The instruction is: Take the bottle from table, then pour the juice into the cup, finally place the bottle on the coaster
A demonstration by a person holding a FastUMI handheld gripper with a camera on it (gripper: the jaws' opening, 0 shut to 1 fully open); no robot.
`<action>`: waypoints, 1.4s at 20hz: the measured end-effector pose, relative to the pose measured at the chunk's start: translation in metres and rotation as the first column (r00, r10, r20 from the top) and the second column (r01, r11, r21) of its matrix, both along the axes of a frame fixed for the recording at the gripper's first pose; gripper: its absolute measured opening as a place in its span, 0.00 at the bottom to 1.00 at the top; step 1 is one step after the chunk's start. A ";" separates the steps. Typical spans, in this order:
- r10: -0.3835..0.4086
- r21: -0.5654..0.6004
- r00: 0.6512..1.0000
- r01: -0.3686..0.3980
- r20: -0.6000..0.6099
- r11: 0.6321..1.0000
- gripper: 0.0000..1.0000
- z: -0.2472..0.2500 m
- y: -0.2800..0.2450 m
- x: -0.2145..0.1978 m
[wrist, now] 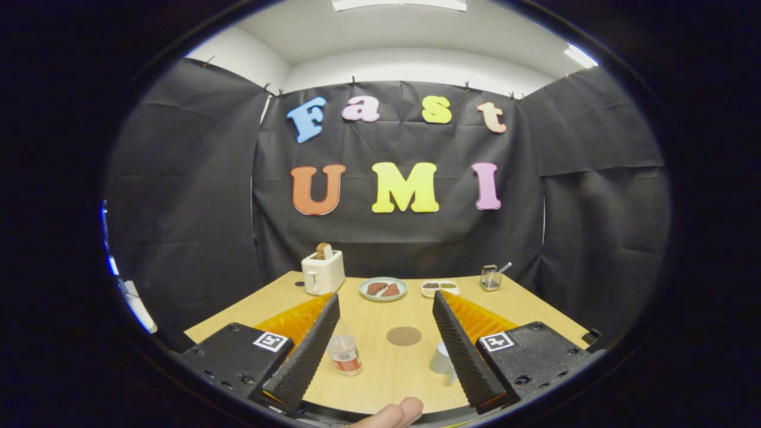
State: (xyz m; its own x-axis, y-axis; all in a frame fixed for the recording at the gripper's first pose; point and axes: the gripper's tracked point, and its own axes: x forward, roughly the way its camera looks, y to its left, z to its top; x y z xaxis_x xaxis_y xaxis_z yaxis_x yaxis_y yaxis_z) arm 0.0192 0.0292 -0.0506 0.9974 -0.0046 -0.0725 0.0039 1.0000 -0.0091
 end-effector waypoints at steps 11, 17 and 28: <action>0.013 -0.022 1.000 -0.014 -0.027 1.000 1.00 -0.057 0.037 0.039; -0.004 -0.034 1.000 0.004 -0.021 0.999 1.00 -0.096 0.048 0.064; 0.013 -0.017 0.997 -0.015 -0.078 1.000 1.00 -0.187 0.075 0.106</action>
State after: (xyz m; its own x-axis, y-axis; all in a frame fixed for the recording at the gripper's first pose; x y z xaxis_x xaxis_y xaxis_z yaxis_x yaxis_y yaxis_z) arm 0.1250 0.1041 -0.2379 0.9887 0.0076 -0.1498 -0.0117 0.9996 -0.0267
